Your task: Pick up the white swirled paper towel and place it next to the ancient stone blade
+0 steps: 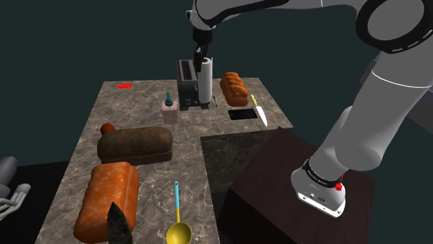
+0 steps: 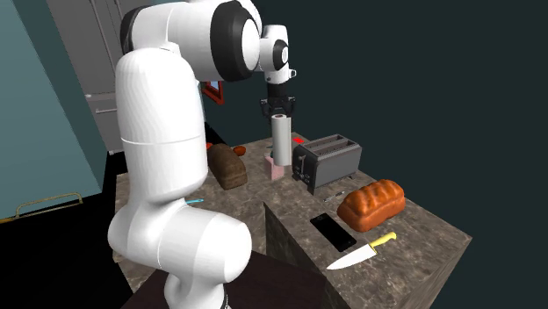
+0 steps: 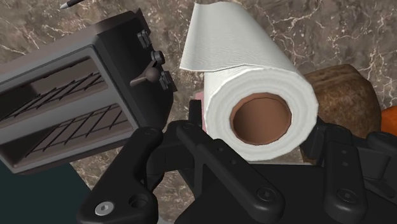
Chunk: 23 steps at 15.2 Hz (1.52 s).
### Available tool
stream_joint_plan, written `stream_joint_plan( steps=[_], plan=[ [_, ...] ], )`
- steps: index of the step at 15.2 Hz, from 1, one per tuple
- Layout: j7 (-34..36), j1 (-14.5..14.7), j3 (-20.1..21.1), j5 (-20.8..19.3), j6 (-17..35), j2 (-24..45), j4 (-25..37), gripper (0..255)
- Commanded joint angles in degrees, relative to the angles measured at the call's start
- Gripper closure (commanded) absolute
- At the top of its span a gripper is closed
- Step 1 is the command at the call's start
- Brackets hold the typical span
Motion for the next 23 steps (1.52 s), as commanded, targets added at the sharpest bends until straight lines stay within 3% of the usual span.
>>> stream_joint_plan(
  steps=[1,15,23],
  plan=[
    [-0.1,0.0,0.0,0.0,-1.5,-0.2,1.3,255],
    [-0.4,0.0,0.0,0.1,-12.1,-0.3,11.8,255],
    [9.8,5.4,4.5,-0.9,-10.3,-6.8,3.2,255]
  ],
)
